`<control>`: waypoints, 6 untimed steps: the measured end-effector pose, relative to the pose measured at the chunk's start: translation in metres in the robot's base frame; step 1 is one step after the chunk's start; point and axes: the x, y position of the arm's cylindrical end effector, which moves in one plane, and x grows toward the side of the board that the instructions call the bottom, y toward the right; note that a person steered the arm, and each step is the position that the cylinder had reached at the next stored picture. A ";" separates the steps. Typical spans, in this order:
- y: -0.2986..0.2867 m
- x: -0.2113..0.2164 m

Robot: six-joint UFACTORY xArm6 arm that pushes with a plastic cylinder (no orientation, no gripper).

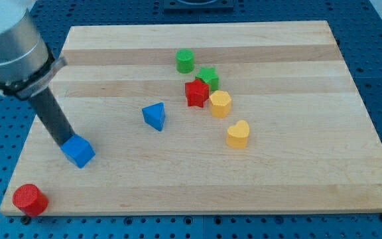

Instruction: Push the cube close to the red circle

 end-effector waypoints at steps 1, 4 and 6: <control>0.000 0.001; 0.046 0.002; 0.031 0.025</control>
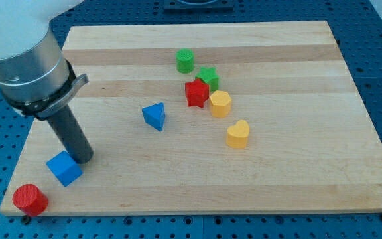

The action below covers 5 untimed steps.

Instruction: Push the cube close to the red circle

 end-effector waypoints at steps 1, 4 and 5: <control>-0.005 0.007; 0.014 -0.066; 0.067 -0.108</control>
